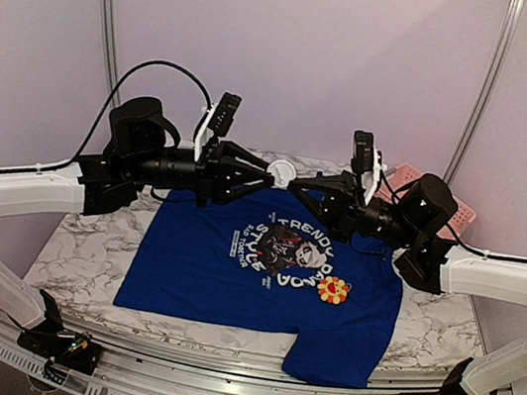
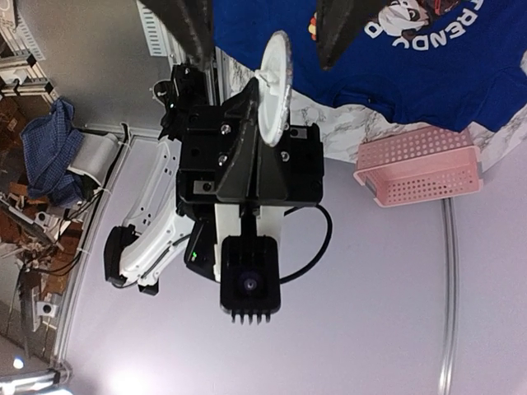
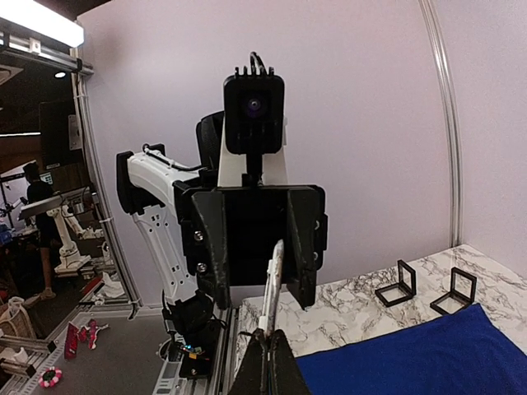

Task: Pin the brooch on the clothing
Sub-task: Pass from the left arm to the right, then pass from the right arm to the left

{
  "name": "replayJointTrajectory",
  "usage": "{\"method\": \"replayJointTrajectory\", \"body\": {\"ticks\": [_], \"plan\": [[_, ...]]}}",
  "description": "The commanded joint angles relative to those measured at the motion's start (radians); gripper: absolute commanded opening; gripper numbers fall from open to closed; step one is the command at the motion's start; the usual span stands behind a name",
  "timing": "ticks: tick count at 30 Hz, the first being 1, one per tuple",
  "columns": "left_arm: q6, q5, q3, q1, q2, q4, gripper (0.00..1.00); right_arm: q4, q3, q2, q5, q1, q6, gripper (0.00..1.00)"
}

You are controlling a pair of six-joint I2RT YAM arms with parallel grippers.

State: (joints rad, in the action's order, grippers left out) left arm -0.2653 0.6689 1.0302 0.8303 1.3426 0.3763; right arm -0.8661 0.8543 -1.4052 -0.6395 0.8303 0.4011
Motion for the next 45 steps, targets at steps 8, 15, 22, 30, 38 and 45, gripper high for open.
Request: {"method": "replayJointTrajectory", "body": {"ticks": [8, 15, 22, 30, 38, 45], "plan": [[0.671, -0.074, 0.168, -0.048, -0.047, -0.81, 0.93, 1.019, 0.153, 0.106, 0.2, 0.039, -0.427, 0.0], [0.75, -0.187, 0.177, 0.018, -0.035, -0.908, 0.7, 1.341, 0.39, -0.082, 0.384, 0.158, -0.64, 0.0], [0.742, -0.257, 0.155, 0.087, -0.029, -0.921, 0.4, 1.305, 0.464, -0.132, 0.42, 0.231, -0.699, 0.0], [0.774, -0.247, 0.133, 0.087, -0.037, -0.915, 0.39, 1.233, 0.448, -0.095, 0.385, 0.252, -0.712, 0.0], [0.786, -0.275, 0.128, 0.102, -0.033, -0.897, 0.24, 1.219, 0.459, -0.098, 0.381, 0.265, -0.72, 0.0], [0.808, -0.286, 0.108, 0.1, -0.049, -0.904, 0.26, 1.143, 0.412, -0.049, 0.363, 0.266, -0.72, 0.0]]}}
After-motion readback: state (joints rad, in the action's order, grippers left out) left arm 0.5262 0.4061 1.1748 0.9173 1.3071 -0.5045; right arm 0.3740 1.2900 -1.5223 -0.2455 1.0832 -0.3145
